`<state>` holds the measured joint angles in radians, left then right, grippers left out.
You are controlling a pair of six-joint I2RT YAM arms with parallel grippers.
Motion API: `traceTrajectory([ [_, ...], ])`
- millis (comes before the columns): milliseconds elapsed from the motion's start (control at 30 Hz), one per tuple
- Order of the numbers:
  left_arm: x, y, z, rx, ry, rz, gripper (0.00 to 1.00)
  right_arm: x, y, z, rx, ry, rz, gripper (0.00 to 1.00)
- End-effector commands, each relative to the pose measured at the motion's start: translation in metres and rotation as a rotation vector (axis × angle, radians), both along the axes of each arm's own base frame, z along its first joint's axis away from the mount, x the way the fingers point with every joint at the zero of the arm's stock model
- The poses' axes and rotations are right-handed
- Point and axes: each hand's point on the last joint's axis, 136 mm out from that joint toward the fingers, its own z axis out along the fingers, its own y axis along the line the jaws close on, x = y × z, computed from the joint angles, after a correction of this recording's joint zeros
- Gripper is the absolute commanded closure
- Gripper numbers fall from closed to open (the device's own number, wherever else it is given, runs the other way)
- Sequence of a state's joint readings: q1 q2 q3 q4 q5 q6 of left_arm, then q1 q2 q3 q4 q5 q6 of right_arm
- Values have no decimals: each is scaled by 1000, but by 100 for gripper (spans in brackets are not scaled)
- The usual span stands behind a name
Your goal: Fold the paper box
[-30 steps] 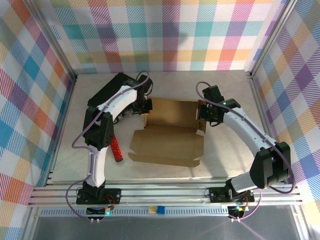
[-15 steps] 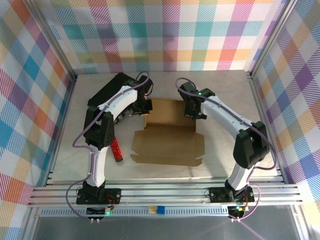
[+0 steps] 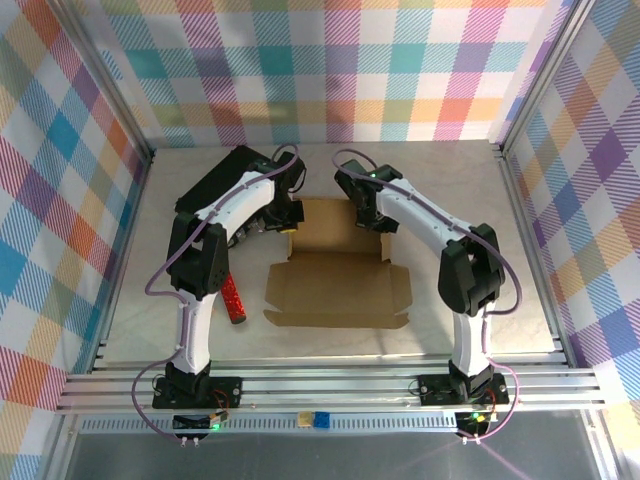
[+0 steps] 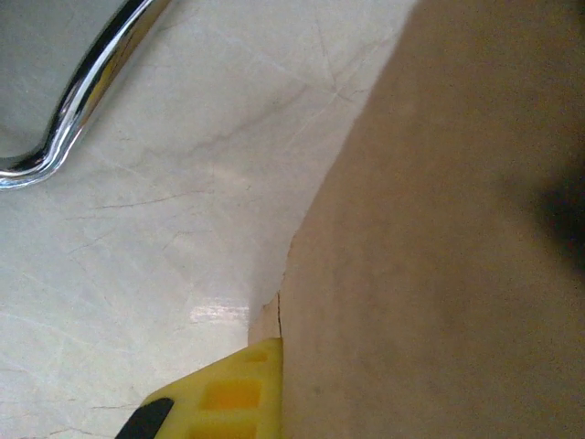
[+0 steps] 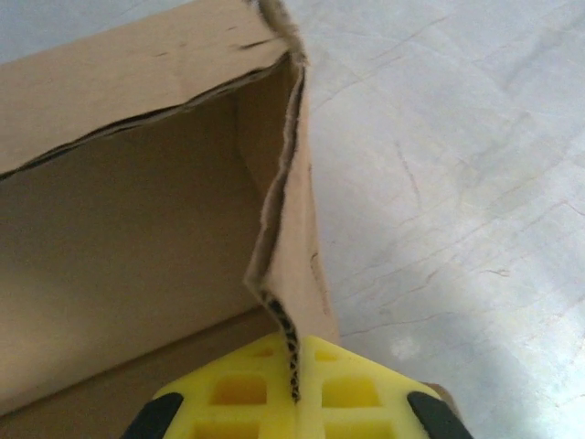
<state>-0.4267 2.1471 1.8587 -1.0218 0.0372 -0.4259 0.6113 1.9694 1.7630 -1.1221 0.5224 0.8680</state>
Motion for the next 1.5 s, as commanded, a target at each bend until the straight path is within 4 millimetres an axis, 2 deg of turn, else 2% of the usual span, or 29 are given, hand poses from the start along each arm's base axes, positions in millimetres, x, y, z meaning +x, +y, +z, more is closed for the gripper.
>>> traceTrajectory([
  [0, 7, 0, 5, -14, -26, -19, 100, -12, 36, -9, 132, 111, 144, 79],
  [133, 6, 3, 2, -15, -15, -55, 100, -11, 60, 17, 278, 79, 361, 46],
  [200, 6, 5, 0, -19, -7, -70, 100, -15, 77, 37, 415, 49, 519, 35],
  [267, 7, 5, -2, -24, -2, -92, 100, -27, 93, 74, 610, -10, 703, 28],
  [300, 8, 6, -2, -25, 0, -98, 100, -33, 98, 103, 725, -70, 790, 27],
  [367, 9, 7, -4, -37, 8, -118, 100, -43, 88, 155, 834, -227, 881, 20],
  [400, 10, 7, -3, -47, 8, -125, 100, -42, 76, 170, 839, -291, 878, 18],
  [433, 10, 8, -4, -51, 11, -131, 100, -37, 58, 179, 820, -343, 838, 18],
  [467, 11, 9, -3, -57, 12, -141, 100, -27, 29, 184, 792, -400, 755, 18],
  [500, 12, 10, -2, -61, 9, -148, 100, -20, 8, 182, 774, -425, 686, 19],
  [533, 12, 12, -1, -61, 6, -156, 100, -9, -25, 171, 748, -447, 567, 19],
  [567, 13, 13, 0, -61, 1, -166, 100, 1, -60, 156, 726, -459, 438, 21],
  [633, 14, 15, 2, -69, -8, -182, 100, 12, -113, 119, 751, -430, 219, 28],
  [667, 14, 16, 3, -75, -11, -188, 100, 17, -131, 101, 803, -419, 144, 32],
  [733, 16, 17, 4, -87, -19, -199, 100, 26, -150, 67, 891, -399, 62, 37],
  [800, 16, 18, 4, -94, -20, -201, 100, 35, -149, 33, 967, -300, 35, 46],
  [833, 17, 18, 4, -100, -19, -200, 100, 38, -143, 17, 1009, -234, 30, 53],
  [867, 17, 18, 2, -104, -16, -200, 100, 41, -137, 5, 1046, -188, 26, 55],
  [1000, 18, 18, 1, -117, -17, -199, 100, 44, -122, -25, 1098, -94, 38, 61],
  [1067, 20, 17, 0, -128, -18, -196, 100, 44, -110, -33, 1147, -68, 74, 63],
  [1133, 21, 17, -2, -131, -14, -194, 100, 42, -91, -34, 1197, -59, 151, 64],
  [1200, 22, 17, -3, -132, -10, -194, 100, 38, -78, -25, 1250, -85, 231, 64],
  [1367, 24, 18, -6, -131, 2, -189, 100, 29, -63, 2, 1369, -146, 358, 63],
  [1467, 25, 19, -8, -134, 7, -188, 100, 23, -54, 10, 1398, -146, 406, 63],
])
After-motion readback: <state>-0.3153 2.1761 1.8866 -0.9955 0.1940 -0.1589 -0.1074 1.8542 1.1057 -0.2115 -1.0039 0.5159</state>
